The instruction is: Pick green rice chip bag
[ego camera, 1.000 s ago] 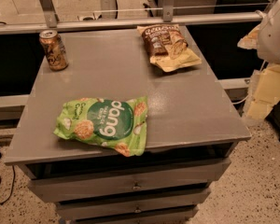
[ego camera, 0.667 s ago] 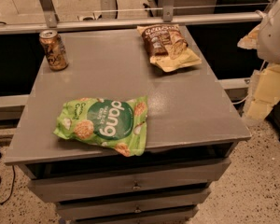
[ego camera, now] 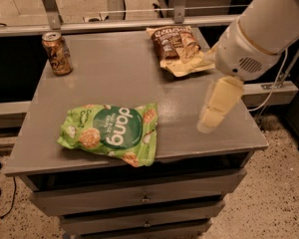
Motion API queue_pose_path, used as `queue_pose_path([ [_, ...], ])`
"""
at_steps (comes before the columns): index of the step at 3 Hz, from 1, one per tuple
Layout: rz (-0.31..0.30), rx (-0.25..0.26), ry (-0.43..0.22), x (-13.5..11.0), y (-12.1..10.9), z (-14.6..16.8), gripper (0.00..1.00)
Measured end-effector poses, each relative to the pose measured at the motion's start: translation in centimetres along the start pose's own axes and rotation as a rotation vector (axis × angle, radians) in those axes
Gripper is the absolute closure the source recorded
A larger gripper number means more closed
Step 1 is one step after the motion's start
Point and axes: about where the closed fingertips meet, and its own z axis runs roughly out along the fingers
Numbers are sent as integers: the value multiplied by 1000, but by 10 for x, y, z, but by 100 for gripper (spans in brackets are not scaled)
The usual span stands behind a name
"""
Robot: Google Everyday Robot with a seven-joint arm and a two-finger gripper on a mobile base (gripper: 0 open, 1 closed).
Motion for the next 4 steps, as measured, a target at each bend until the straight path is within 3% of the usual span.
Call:
queue_pose_path([
  [2, -17, -109, -197, -101, 20, 99, 0],
  [3, -6, -148, -266, -137, 31, 138, 0],
  [4, 2, -206, -302, -165, 48, 170, 25],
])
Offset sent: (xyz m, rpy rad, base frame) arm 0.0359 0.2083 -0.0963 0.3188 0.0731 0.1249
